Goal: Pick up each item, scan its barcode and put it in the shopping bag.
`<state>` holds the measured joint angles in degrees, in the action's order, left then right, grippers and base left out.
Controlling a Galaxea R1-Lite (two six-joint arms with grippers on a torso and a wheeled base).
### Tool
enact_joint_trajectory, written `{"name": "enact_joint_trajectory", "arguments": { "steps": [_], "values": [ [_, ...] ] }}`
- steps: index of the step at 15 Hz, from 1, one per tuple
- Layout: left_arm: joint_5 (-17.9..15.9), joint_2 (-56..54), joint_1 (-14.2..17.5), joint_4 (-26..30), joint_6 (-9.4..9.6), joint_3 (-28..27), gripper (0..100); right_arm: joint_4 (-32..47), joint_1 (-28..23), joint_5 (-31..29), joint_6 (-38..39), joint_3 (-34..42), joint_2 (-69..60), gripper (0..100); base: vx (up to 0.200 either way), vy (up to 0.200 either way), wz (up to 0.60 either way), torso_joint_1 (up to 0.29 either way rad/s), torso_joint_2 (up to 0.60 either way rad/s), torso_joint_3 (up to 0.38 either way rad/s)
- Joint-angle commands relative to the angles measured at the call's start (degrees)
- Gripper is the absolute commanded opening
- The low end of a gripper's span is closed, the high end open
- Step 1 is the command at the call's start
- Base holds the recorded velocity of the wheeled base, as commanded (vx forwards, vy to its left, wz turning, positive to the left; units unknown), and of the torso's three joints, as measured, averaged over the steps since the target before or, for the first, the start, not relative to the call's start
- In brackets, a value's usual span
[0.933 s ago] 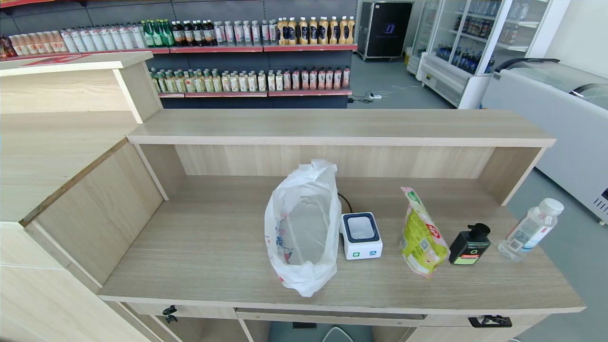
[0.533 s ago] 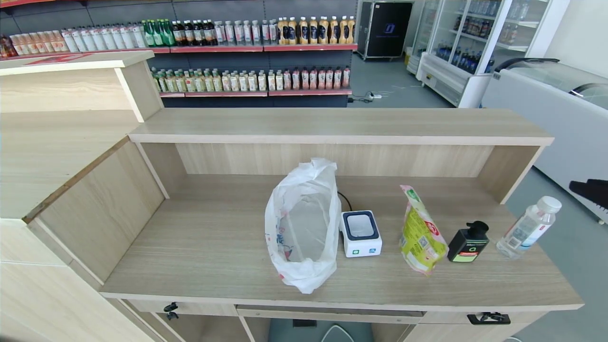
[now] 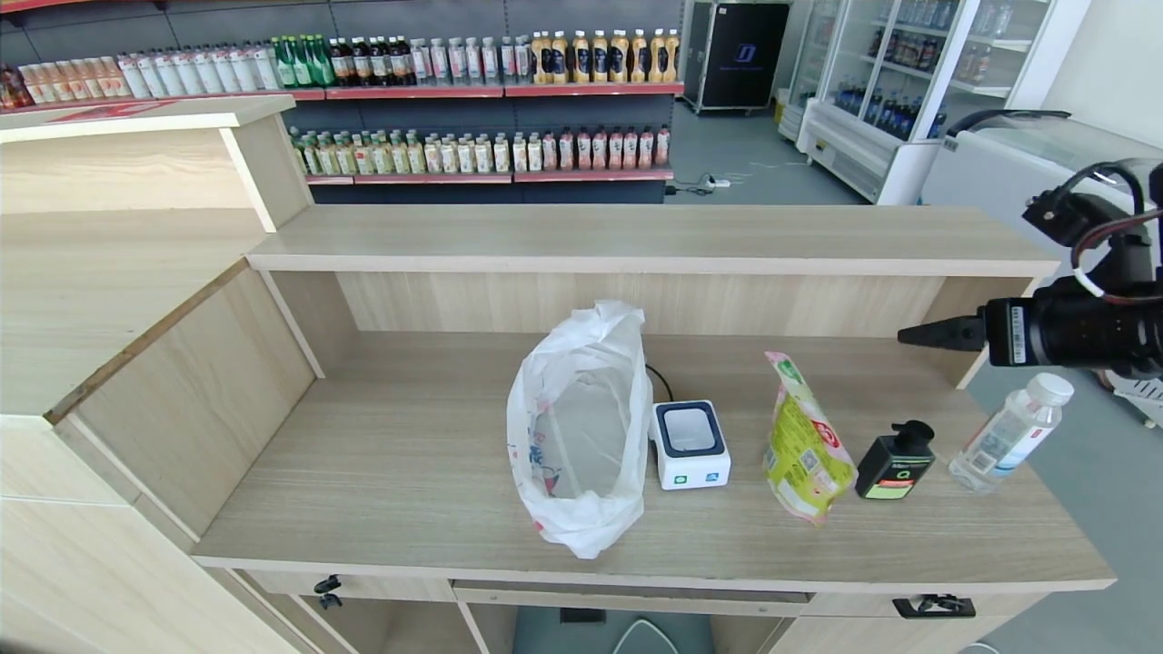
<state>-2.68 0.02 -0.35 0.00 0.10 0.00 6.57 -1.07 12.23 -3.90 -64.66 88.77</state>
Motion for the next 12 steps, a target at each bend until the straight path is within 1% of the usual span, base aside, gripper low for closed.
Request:
{"name": "enact_joint_trajectory", "arguments": {
  "steps": [1, 2, 4, 6, 10, 12],
  "values": [
    [-0.04, 0.06, 0.0, 0.0, -0.01, 0.0, 100, 0.99, 0.98, 0.17, -0.05, -3.1, 9.58, 100, 0.0, 0.0, 0.0, 0.0, 0.0, 0.0],
    [-0.04, 0.06, 0.0, 0.0, -0.01, 0.0, 100, 0.99, 1.51, 0.25, -0.05, -3.02, 10.81, 100, 0.0, 0.0, 0.0, 0.0, 0.0, 0.0],
    [-0.04, 0.06, 0.0, 0.0, -0.01, 0.0, 100, 1.25, 2.22, 3.15, 0.03, -2.93, 13.09, 100, 0.0, 0.0, 0.0, 0.0, 0.0, 0.0],
    [0.05, 0.06, 0.0, 0.0, -0.01, 0.0, 100, 2.92, 2.74, 3.68, -0.05, -4.07, 15.38, 100, 0.0, 0.0, 0.0, 0.0, 0.0, 0.0],
    [-0.04, 0.06, 0.0, 0.0, -0.01, 0.0, 100, 2.66, 2.83, 5.35, -0.32, -4.86, 18.72, 100, 0.0, 0.0, 0.0, 0.0, 0.0, 0.0],
    [0.05, 0.06, 0.0, 0.0, -0.01, 0.0, 100, 2.66, 3.09, 7.55, -1.81, -4.95, 19.86, 100, 0.0, 0.0, 0.0, 0.0, 0.0, 0.0]
  ]
}}
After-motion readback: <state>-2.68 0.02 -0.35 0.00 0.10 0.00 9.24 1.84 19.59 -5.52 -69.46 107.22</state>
